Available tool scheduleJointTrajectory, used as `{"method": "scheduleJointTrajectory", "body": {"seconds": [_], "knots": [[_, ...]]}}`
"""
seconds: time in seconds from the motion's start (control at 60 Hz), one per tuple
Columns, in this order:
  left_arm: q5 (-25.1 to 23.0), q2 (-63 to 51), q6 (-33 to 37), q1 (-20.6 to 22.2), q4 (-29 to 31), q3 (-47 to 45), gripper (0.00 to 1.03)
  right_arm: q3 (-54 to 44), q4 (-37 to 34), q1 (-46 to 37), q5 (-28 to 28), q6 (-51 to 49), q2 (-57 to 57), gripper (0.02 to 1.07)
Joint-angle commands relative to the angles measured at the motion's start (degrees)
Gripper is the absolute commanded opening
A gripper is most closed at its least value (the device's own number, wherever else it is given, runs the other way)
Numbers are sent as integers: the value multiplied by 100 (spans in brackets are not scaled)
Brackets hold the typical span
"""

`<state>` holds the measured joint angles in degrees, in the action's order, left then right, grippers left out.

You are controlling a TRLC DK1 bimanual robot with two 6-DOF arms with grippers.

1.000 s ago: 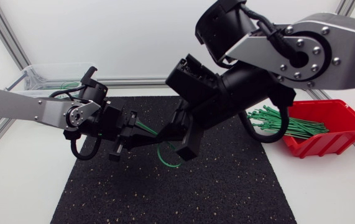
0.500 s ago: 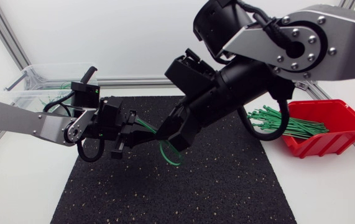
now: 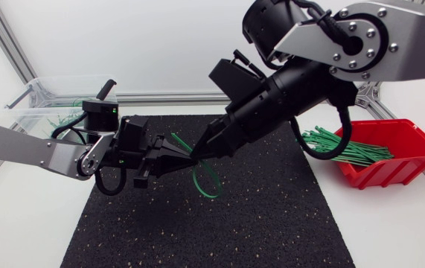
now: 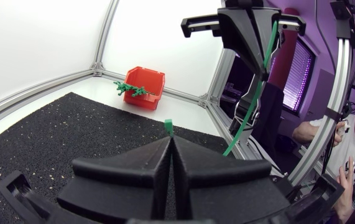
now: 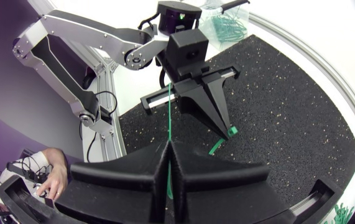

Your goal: Take a green cable tie from the red box, thread the tail through the head to close it, then place it in the transparent bin on the left.

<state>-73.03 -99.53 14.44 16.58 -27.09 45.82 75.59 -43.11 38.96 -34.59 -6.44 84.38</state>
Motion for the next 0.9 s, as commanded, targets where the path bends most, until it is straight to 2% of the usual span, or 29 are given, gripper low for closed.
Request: {"method": "scheduleJointTrajectory", "body": {"seconds": [0.0, 0.05, 0.2, 0.367, 0.517, 0.683, 0.883], "knots": [[-35, 56, -257, 3, -147, -109, 3, -9, 163, 191, 101, 222, -238, 7], [-35, 56, -363, 3, -253, -109, 3, -36, 268, 244, 330, 239, -290, 7], [-35, 82, -494, -6, -349, -109, 3, -106, 391, 156, 374, 239, -246, 7], [-35, 82, -653, 3, -472, -100, 3, -45, -13, -90, -250, 231, -88, 7], [9, 30, -1004, -14, -806, -65, 3, 114, -312, -169, -356, 617, 105, 7], [44, 12, -1268, -23, -1044, -82, 3, 193, -373, -301, -1085, 1066, 369, 7], [105, -32, -1690, -23, -1263, -56, 3, 325, -277, -424, -1366, 1320, 518, 7]]}}
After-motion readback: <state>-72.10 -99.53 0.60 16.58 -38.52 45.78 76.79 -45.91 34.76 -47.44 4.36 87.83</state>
